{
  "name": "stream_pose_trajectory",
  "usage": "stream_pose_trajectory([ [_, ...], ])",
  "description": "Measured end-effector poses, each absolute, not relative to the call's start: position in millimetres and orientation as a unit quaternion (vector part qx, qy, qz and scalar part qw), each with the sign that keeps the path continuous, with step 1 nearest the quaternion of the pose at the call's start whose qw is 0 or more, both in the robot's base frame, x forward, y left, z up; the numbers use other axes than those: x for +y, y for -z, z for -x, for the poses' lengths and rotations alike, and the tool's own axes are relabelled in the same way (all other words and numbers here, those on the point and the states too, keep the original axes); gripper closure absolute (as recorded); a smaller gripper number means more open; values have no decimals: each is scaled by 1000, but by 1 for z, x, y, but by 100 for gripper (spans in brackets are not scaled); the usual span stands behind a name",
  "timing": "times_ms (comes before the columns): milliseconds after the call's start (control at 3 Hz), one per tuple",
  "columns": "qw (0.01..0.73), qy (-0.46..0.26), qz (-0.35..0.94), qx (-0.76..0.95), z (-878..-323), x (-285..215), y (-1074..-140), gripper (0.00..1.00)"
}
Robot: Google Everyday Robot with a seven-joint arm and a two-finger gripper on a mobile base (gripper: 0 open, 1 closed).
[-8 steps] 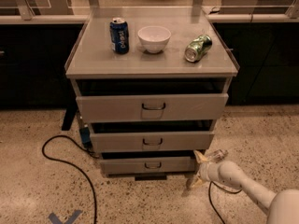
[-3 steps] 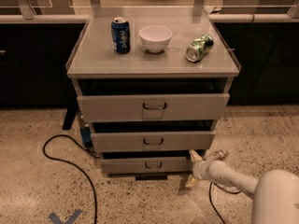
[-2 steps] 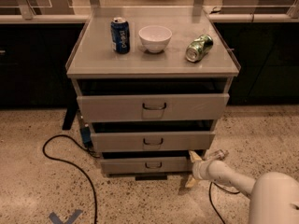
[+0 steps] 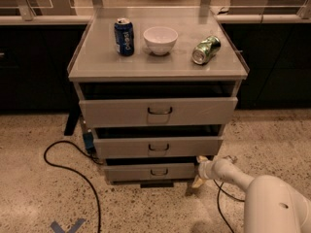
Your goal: Open bottom drawer
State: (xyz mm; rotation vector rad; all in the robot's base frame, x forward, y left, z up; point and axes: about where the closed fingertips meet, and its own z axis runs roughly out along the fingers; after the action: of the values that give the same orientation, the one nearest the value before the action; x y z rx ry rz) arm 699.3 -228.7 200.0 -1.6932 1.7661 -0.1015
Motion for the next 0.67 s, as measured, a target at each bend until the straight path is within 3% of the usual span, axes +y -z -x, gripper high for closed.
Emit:
stream_pose_trajectory([
  [667,333,29,653,680,-706,-221,-181,0],
])
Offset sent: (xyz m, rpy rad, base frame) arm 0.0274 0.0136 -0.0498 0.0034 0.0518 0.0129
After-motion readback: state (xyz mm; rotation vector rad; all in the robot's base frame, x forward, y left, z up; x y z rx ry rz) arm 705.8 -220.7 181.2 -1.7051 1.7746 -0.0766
